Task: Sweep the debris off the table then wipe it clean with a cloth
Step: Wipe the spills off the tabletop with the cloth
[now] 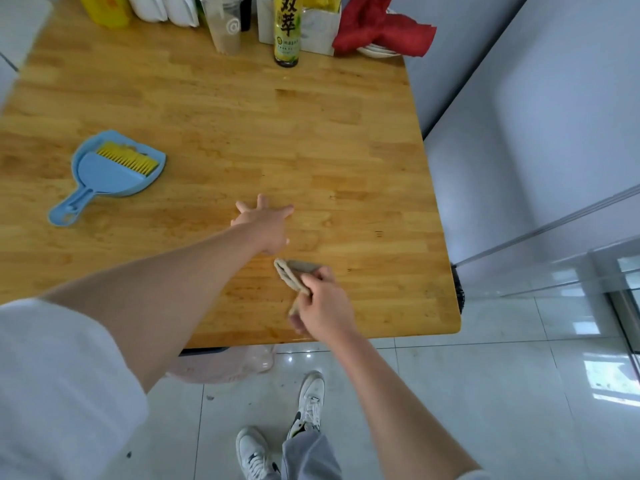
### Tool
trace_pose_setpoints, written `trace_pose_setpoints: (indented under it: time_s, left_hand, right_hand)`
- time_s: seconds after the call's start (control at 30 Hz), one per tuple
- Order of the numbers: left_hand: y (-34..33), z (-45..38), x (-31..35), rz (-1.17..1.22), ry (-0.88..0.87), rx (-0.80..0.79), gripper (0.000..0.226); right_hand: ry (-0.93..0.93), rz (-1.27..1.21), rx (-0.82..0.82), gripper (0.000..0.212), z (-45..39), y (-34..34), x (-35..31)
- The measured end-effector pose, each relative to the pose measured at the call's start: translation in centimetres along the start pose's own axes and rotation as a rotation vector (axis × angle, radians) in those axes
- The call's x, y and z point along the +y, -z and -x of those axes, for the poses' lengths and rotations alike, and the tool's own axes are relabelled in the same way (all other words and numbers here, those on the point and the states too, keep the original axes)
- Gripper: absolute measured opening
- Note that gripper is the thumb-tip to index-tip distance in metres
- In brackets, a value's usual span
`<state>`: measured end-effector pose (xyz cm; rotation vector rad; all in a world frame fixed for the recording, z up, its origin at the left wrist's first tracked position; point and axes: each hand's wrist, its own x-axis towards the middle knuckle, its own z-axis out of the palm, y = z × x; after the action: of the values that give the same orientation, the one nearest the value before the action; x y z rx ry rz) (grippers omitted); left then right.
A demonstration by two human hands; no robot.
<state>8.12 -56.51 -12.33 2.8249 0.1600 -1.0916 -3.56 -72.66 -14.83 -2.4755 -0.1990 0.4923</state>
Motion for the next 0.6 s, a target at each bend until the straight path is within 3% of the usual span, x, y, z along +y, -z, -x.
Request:
trace_pose_setpoints:
  time_s: [0.13,0.23,0.33,0.43,0.53,0.6]
  left_hand:
    - [0.4,-0.2,-0.2,0.006,-0.006,-0.041,0.077]
    - [0.3,-0.2,0.1,-0.035,-0.004,-0.042,0.084]
    - [0.7,0.1,0.4,-0.080,-0.024,-0.102,0.086]
    - [2.5,0.5,0.2,-0.177,-0.081,-0.118,0.078]
    - [3.9,0.6,-1.3,-0.174,-0.154,-0.116,0.070]
    - [4.5,0.1,-2.8,-0.118,-0.165,-0.118,0.069]
  right_hand:
    - [-0.287,-0.002,0.205,0.023,1.2,4.7,6.5]
    - [-0.339,0.036,0.281,0.019,1.9,4.2,6.9]
    - [-0.156,0.018,0.172,0.015,0.7,-0.4,2.2]
    - [0.093,0.000,-0.004,0.028,-3.4,-3.7,-2.8]
    - [0.050,-0.132,-0.106,0.030,-5.2,-1.0,-4.1]
    - [-0.047,-0.224,-0.030,0.025,-4.7,2.4,-1.5]
